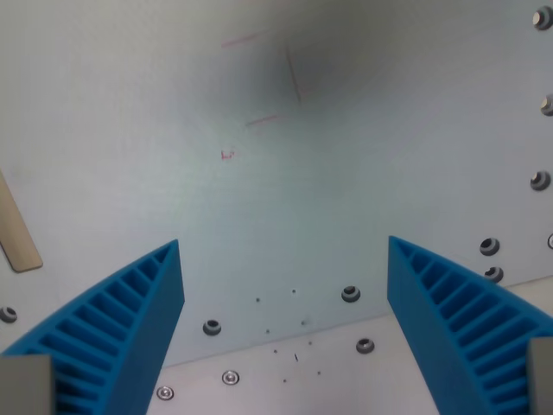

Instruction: Move in gripper positive x

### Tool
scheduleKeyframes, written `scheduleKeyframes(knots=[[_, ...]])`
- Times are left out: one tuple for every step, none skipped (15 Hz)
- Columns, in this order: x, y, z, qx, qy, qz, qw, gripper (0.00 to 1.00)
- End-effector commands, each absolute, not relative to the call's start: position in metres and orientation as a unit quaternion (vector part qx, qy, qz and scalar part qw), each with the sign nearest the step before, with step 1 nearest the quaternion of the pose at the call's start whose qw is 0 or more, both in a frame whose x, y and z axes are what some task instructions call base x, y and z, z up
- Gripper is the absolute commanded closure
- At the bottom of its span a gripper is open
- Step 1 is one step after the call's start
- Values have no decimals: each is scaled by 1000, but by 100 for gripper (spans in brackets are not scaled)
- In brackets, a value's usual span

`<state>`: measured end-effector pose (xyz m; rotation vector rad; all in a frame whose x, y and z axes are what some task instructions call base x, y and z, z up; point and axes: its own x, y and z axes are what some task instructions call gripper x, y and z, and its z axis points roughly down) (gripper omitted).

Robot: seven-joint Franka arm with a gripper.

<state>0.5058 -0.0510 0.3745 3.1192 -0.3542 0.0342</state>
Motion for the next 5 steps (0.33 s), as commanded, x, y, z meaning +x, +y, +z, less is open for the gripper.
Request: scheduleKeyframes(knots=[[521,-58,378,994,-108,-2,2,0],[526,-59,378,994,-108,-2,2,0],[531,-60,378,994,-108,-2,2,0],[536,-61,378,994,-108,-2,2,0],[541,-62,378,994,-108,-2,2,0]])
